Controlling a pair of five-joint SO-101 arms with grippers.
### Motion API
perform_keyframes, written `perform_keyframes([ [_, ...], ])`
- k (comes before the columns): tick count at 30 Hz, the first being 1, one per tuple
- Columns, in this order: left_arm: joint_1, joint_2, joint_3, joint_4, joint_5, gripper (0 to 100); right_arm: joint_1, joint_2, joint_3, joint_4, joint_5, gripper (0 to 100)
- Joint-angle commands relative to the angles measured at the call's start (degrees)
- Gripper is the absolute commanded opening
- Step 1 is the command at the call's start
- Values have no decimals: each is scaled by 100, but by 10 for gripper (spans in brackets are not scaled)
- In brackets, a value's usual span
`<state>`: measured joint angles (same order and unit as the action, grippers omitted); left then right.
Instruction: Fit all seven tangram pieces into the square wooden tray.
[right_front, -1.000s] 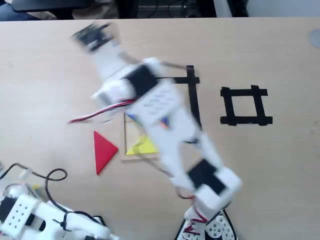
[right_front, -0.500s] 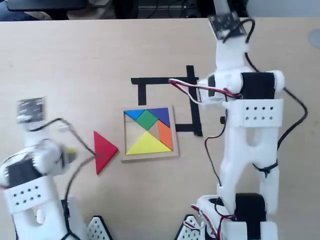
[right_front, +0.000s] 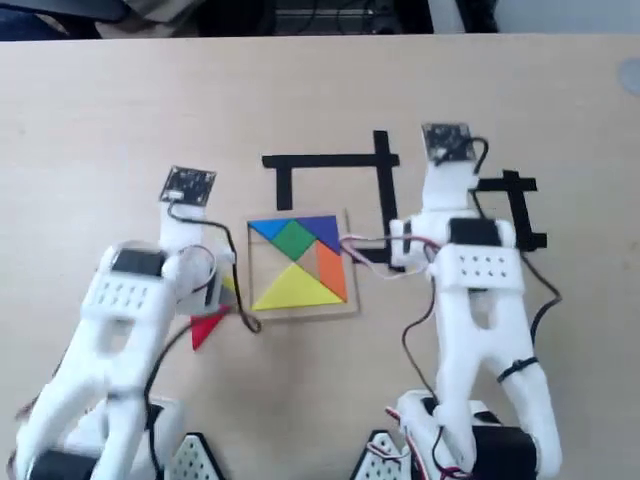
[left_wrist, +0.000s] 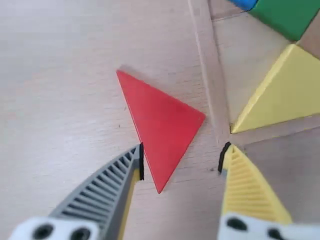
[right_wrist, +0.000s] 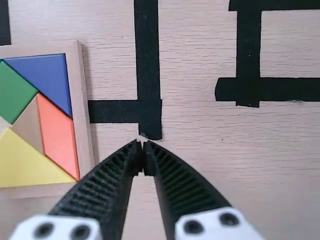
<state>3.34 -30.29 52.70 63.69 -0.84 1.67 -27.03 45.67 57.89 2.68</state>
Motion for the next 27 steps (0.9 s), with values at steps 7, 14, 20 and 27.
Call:
perform_keyframes([
  [7,-233,484,57,-633,888,264,-176,-189,479,-809,-35,15],
  [14,-277,281,435,-985,905,261,-220,-180,497,-800,-35,15],
  [20,-347,1064,391,-985,853,260,-220,-180,497,-791,-35,15],
  [27,-681,2048,-374,-932,835,259,-220,-180,505,-791,-35,15],
])
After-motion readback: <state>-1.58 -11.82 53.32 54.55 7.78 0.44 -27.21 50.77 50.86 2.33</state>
